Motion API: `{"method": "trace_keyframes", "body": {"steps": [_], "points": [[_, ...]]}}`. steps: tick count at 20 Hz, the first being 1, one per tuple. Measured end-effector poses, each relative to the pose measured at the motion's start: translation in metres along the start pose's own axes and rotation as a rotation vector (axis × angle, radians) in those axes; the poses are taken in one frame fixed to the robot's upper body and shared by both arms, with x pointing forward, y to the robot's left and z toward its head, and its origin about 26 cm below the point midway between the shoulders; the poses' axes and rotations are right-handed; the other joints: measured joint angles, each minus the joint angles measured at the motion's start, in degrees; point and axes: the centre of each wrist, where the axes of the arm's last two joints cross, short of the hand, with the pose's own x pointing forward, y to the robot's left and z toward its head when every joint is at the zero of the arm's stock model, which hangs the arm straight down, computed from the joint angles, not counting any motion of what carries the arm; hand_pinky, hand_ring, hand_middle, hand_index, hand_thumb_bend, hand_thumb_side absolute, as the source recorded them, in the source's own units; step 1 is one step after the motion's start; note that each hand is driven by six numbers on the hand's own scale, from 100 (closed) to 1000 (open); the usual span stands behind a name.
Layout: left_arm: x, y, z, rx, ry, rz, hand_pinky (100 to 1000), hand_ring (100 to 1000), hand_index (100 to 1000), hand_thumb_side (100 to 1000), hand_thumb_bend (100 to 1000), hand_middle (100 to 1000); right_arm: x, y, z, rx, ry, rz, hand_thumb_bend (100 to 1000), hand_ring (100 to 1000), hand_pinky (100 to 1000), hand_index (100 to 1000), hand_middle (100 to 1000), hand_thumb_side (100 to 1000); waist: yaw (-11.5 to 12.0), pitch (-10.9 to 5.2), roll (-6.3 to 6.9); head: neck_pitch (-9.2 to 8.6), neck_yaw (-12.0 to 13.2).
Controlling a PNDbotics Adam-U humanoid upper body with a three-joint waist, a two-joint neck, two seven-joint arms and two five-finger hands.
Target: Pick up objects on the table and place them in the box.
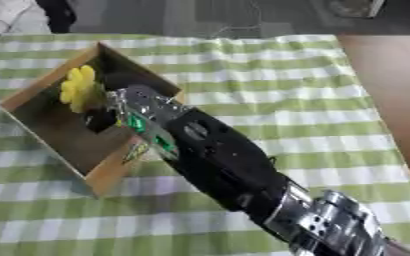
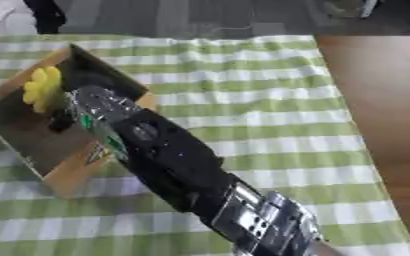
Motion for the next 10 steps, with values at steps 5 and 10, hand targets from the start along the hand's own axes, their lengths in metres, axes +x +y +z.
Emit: {"method": "trace_keyframes", "body": {"steps": [5, 10], "points": [[0.000, 0.000, 0.000, -0.001, 0.001, 0.000, 681, 619, 701, 879, 100, 594, 0.007, -0.010, 0.008, -0.025, -0.041, -0.036, 676, 991, 917, 1000, 842, 612, -0.04, 0.00, -0.05, 0.00, 0.22], [0.000, 0.000, 0.000, -0.002, 0.002, 0.000, 681, 619, 701, 878, 100, 594, 0.010, -0.026, 0.019, -0.089, -0.059, -0.062, 669, 987, 916, 1000, 836, 614, -0.43, -0.05, -0.06, 0.00, 0.50]]}}
